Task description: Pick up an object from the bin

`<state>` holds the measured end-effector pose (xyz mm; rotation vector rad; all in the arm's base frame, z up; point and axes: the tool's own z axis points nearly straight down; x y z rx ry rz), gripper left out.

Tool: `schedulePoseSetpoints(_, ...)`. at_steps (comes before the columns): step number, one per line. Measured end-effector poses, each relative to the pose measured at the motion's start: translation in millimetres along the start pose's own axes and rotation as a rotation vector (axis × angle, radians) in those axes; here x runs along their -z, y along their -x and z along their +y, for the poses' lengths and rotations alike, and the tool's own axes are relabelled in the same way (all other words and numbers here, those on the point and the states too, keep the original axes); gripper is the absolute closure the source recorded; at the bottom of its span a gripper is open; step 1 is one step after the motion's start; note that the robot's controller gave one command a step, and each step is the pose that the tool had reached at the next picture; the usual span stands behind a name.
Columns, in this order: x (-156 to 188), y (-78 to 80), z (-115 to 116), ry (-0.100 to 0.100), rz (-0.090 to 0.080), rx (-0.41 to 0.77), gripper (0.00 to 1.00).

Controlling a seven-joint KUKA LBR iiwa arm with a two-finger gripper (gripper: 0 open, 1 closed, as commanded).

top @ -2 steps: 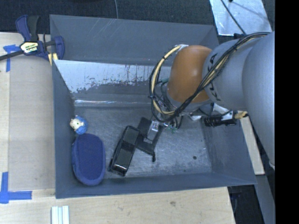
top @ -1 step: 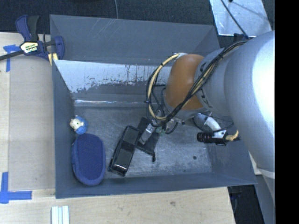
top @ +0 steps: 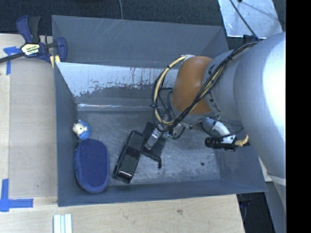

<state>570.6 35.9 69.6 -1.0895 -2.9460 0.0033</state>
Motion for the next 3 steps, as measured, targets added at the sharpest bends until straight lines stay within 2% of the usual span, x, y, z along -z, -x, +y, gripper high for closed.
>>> schedulePoseSetpoints(1, 0.2, 0.6, 0.1, 0.000, -0.001, 0.001, 1.00)
schedulePoseSetpoints(2, 97.3, 3.0, 0.9, 0.008, -0.007, 0.003, 1.00)
schedulePoseSetpoints(3, 123.3, 4.5, 1.3, 0.006, -0.005, 0.007, 1.00)
